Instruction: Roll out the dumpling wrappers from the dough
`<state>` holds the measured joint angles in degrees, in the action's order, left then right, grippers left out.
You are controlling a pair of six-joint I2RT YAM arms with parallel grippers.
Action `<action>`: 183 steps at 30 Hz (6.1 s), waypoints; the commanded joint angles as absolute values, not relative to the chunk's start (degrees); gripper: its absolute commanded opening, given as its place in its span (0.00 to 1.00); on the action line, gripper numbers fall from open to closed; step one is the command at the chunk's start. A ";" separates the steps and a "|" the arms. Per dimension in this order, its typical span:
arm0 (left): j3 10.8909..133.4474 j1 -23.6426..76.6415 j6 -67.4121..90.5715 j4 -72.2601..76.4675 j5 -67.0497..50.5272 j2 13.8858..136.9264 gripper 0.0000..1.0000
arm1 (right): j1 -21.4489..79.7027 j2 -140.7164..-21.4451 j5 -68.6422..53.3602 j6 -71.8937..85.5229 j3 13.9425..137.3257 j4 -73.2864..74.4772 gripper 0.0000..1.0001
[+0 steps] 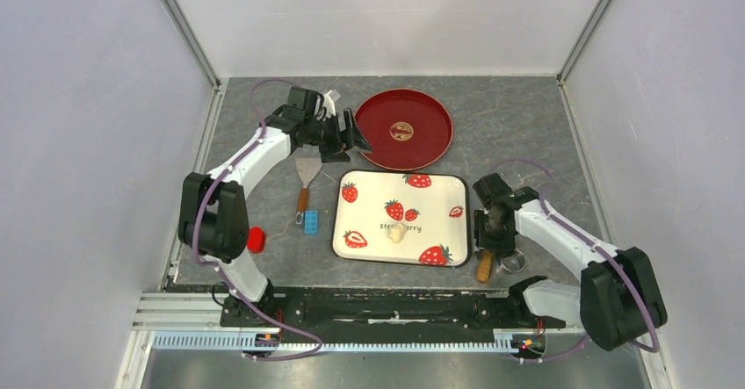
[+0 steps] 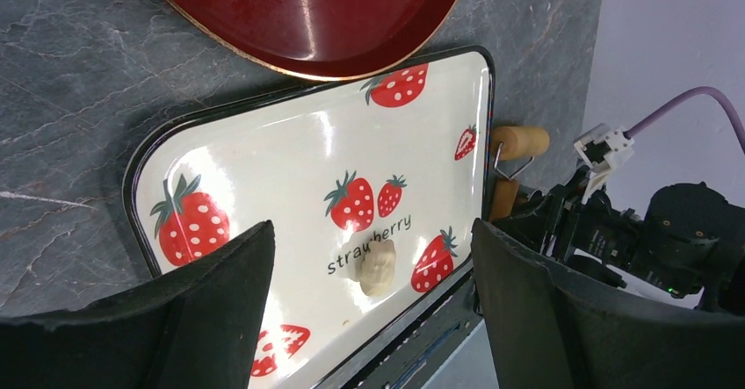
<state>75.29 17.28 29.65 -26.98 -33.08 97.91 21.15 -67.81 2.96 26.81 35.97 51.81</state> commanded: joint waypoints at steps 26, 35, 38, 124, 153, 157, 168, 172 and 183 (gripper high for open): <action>72.29 18.72 21.65 -14.71 -28.53 88.16 0.85 | 19.60 -84.51 13.95 15.61 67.92 57.13 0.00; 63.47 28.56 -0.74 -7.78 -22.24 80.84 0.85 | 20.33 -91.20 3.66 13.25 83.52 61.78 0.00; 58.34 33.02 -12.22 -1.79 -20.10 77.55 0.85 | 22.10 -92.19 -1.14 13.15 83.70 61.77 0.00; 43.27 57.22 -39.42 18.41 20.73 80.33 0.02 | 23.15 -84.30 -19.36 25.50 79.13 47.67 0.95; 41.35 57.09 -46.56 38.19 37.57 79.13 0.02 | 16.64 -80.65 -40.02 44.23 68.93 18.14 0.98; 40.51 57.03 -49.14 38.67 36.82 79.45 0.02 | 13.84 -81.38 -43.02 43.95 72.94 18.10 0.98; 39.66 57.13 -61.71 36.84 31.33 78.50 0.02 | 13.15 -92.60 -47.73 35.41 86.63 34.25 0.98; 39.34 57.16 -64.63 34.99 29.89 77.50 0.02 | 14.59 -96.49 -48.25 31.07 89.86 41.65 0.97; 38.59 57.29 -66.33 32.51 28.84 75.86 0.02 | 20.30 -99.00 -50.62 34.86 87.42 36.39 0.89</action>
